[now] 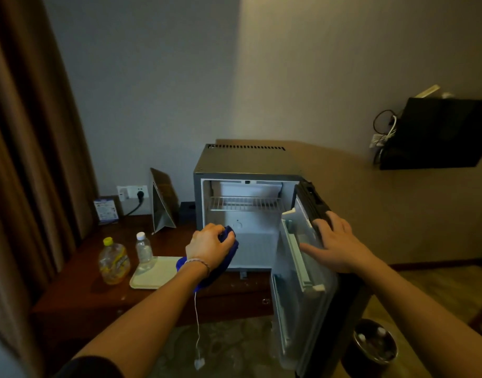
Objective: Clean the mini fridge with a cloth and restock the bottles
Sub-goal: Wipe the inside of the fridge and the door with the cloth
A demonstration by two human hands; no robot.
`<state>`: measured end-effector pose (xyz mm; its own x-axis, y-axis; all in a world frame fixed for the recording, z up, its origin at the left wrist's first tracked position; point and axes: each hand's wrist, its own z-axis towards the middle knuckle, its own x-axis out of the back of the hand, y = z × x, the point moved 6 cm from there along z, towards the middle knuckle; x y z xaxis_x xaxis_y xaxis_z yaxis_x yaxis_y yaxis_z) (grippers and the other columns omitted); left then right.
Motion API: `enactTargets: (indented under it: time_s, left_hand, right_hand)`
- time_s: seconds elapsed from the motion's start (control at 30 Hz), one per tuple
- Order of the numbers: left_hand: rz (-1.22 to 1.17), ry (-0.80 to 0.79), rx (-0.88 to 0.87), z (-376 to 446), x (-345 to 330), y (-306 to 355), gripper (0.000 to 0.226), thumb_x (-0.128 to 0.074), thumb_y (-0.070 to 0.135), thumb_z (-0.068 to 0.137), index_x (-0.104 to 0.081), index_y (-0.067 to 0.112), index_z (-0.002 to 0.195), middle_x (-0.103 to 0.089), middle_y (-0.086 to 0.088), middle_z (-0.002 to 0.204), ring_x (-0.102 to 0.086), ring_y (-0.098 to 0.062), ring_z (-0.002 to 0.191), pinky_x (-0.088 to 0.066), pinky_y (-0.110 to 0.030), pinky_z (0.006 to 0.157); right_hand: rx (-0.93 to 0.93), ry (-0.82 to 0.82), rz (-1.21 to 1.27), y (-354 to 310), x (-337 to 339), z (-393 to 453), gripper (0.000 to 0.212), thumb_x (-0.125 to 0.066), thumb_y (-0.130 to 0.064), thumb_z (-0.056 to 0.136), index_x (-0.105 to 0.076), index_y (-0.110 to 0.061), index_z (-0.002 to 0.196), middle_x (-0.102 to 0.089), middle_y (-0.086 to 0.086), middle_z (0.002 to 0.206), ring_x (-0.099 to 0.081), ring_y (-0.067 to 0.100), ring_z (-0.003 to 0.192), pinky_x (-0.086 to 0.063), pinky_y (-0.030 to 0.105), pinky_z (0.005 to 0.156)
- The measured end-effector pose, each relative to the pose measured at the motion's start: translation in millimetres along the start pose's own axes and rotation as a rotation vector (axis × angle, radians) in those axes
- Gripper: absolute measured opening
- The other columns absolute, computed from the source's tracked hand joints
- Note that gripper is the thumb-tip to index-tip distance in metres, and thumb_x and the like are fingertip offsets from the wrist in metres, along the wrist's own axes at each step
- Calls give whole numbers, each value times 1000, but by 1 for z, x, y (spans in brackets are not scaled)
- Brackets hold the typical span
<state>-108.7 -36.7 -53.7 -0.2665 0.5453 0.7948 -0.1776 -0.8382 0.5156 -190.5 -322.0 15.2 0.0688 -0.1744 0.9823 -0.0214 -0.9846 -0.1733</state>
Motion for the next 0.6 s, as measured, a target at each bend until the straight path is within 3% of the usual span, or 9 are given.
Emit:
enactTargets:
  time_s: [0.17,0.27,0.4,0.5,0.6]
  left_hand:
    - [37,10,-8,2,-19,14,33,-44,62,91,-56,33,81,-57,12,96,-57,-18,86,-57,-39,71]
    - [56,10,-3,-2,-34,20,33,-43,62,91,-56,34,82,-58,13,97,-57,-19,87,-57,-39,70]
    - [113,-12,14,-9,-55,27,27,-45,60,93,-55,36,85,-58,12,100,-57,-19,91,-56,-38,71]
    - [135,-34,-4,-15,-68,29,31,-46,56,95,-63,30,96,-59,11,106,-55,-20,99,-56,-37,76]
    - [175,-70,-20,-19,-78,22,34,-46,55,96,-65,30,108,-58,12,115,-51,-20,107,-56,-37,80]
  right_hand:
    - [26,-29,-177,43,1,5,92,-35,-67,97,5,-13,160,8,9,168,6,26,154,-11,45,124]
    - [44,9,-240,65,2,8,87,-35,-64,99,3,-15,160,4,7,168,2,25,155,-19,46,122]
    - [10,172,-314,62,0,14,84,-31,-63,98,-14,-6,157,-17,19,162,-16,35,150,-22,49,121]
    - [-57,229,-358,54,-7,21,87,-26,-65,98,-7,-6,158,-10,26,163,-10,42,151,-13,56,122]
    - [60,282,-453,36,-24,31,86,-25,-63,99,3,-6,158,6,26,164,6,41,153,1,57,122]
